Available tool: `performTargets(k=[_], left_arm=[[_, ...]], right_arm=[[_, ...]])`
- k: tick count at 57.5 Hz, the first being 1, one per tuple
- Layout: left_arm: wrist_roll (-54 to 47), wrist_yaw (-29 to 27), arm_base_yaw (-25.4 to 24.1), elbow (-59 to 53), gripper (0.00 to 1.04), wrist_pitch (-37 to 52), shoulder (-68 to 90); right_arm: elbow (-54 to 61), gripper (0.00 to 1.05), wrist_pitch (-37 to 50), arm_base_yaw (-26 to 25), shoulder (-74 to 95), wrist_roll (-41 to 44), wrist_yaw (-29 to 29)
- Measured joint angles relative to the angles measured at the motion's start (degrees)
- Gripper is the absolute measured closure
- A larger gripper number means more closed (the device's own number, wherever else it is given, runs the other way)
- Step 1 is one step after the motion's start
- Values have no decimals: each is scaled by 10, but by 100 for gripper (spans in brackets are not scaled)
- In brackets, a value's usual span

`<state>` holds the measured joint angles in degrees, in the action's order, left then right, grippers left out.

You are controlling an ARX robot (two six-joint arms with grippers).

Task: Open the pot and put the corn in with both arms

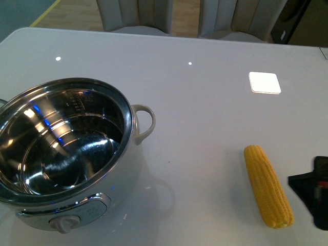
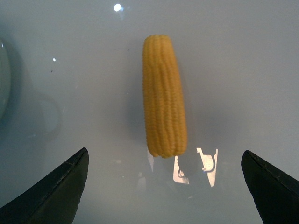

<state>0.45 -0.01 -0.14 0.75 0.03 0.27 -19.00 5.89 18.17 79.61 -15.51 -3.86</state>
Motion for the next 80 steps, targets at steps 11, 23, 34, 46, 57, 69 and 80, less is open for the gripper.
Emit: performTargets(k=[11, 23, 34, 46, 57, 69, 80], left_arm=[[0, 0, 0, 0, 7, 0, 0], [0, 0, 0, 0, 7, 0, 0], [0, 0, 0, 0, 7, 0, 0], [0, 0, 0, 0, 7, 0, 0], [0, 0, 0, 0, 7, 0, 0], [0, 0, 0, 0, 7, 0, 0], [0, 0, 0, 0, 7, 0, 0]], right_arm=[[-40, 9, 54, 9, 153, 51, -22], [-89, 9, 72, -4, 274, 89, -23], [-141, 11, 74, -6, 359, 91, -10], [-158, 49, 75, -2, 401, 91, -11], [-151, 71, 80, 3, 375, 80, -5], [-148, 83, 71, 12, 230, 11, 66], [-202, 86, 61, 54, 131, -111, 142]])
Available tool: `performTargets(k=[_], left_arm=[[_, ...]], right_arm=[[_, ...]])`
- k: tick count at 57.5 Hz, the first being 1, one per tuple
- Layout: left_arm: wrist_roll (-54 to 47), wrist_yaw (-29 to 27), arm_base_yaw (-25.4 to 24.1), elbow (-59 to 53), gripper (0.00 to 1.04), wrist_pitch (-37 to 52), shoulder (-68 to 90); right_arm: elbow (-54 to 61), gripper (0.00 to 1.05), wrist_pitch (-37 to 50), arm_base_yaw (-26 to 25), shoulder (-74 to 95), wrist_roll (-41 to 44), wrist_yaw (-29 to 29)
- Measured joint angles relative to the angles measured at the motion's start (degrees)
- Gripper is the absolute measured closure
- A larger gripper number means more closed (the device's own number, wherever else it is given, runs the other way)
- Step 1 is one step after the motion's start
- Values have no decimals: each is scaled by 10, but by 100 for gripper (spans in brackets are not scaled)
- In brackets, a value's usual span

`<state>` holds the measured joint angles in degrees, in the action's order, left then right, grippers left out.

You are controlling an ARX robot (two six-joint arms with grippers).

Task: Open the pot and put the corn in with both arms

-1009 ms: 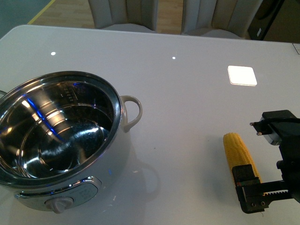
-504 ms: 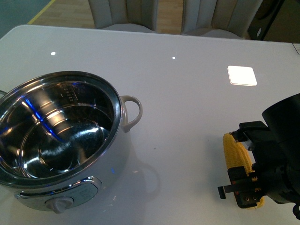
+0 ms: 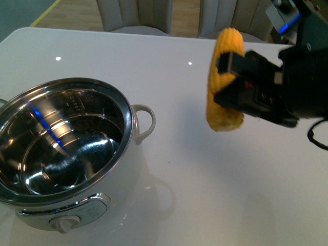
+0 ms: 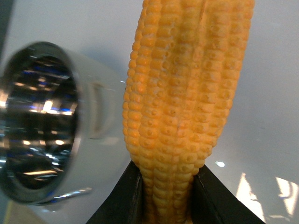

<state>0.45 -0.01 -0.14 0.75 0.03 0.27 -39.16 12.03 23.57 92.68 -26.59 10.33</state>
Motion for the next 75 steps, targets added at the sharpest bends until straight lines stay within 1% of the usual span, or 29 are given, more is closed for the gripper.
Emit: performTargets(k=[9, 19, 28, 38, 50, 75], left_arm=[[0, 0, 0, 0, 7, 0, 0], [0, 0, 0, 0, 7, 0, 0], [0, 0, 0, 0, 7, 0, 0], [0, 0, 0, 0, 7, 0, 0], [0, 0, 0, 0, 7, 0, 0], [0, 0, 0, 0, 7, 0, 0]], right_arm=[[-39, 87, 9, 46, 6, -87, 37], [-83, 89, 22, 95, 47, -172, 61], [-121, 90, 28, 127, 80, -216, 70], [-158, 90, 31, 158, 112, -241, 75], [-187, 90, 26, 176, 148, -250, 75], [-203, 90, 30, 185, 218, -266, 90]])
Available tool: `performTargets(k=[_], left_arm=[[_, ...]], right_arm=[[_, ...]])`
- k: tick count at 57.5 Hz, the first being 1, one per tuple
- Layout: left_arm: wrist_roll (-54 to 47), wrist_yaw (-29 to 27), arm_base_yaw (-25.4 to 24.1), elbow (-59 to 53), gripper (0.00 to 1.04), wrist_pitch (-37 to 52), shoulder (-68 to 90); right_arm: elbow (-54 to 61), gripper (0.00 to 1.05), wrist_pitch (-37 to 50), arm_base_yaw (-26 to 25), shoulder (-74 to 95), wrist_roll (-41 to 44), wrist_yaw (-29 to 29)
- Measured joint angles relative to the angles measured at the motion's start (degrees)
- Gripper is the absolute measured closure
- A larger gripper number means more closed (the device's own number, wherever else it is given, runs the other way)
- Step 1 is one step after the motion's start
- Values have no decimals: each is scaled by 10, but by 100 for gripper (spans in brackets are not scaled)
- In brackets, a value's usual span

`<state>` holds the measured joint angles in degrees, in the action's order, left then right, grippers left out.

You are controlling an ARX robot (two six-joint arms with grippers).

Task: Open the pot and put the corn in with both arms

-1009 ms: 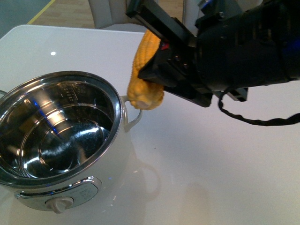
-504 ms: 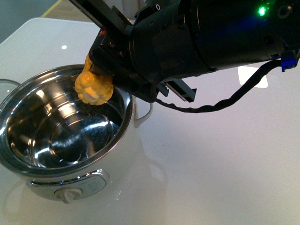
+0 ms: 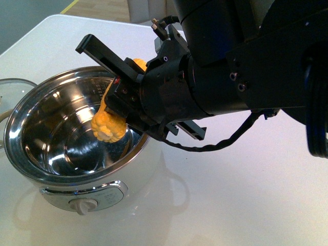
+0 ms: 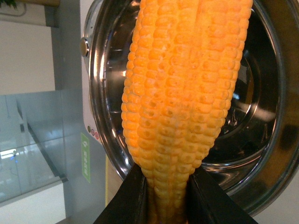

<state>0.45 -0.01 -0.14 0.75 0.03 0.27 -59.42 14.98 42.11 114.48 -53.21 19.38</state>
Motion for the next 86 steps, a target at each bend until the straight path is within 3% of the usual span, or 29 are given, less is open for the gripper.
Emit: performTargets(k=[12, 22, 42, 58, 70, 86], left_arm=[[0, 0, 0, 0, 7, 0, 0], [0, 0, 0, 0, 7, 0, 0], [0, 0, 0, 0, 7, 0, 0], [0, 0, 0, 0, 7, 0, 0], [0, 0, 0, 0, 7, 0, 0], [0, 0, 0, 0, 7, 0, 0]], right_arm=[[-1, 89, -8, 0, 4, 1, 5], [-1, 59, -11, 1, 8, 1, 6], [4, 8, -8, -2, 7, 0, 6], [62, 9, 30, -47, -50, -21, 7], [125, 9, 18, -163, -181, -17, 8], [209, 9, -120, -300, -377, 164, -99]])
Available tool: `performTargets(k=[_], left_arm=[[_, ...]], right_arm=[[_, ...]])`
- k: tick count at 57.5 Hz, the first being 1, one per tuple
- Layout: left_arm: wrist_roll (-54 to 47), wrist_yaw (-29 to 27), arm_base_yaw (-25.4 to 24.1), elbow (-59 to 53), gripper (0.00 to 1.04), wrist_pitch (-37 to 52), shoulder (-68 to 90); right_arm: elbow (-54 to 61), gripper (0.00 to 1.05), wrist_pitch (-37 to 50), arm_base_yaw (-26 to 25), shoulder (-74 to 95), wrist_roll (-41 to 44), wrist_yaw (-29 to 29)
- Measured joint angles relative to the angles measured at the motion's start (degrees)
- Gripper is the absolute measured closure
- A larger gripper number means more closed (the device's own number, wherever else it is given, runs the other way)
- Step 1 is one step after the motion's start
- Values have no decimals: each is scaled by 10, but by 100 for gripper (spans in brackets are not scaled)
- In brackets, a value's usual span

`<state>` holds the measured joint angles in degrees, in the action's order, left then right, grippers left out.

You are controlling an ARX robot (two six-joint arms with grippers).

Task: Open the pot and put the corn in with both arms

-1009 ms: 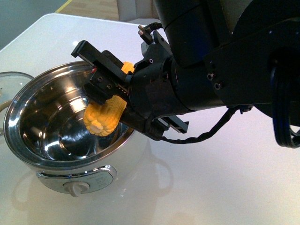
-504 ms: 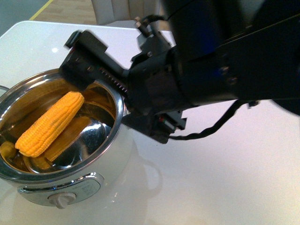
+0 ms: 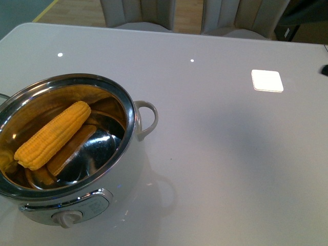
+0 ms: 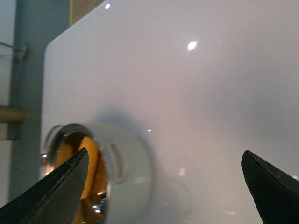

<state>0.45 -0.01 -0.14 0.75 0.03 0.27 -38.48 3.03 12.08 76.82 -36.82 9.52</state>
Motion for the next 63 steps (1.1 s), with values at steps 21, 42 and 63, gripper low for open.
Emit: performTargets(k=[21, 42, 63], left_arm=[[0, 1, 0, 0, 7, 0, 0], [0, 0, 0, 0, 7, 0, 0], [0, 0, 0, 0, 7, 0, 0]], right_arm=[[176, 25, 173, -78, -221, 274, -121], [313, 94, 327, -119, -332, 360, -96], [360, 103, 245, -119, -462, 365, -96]])
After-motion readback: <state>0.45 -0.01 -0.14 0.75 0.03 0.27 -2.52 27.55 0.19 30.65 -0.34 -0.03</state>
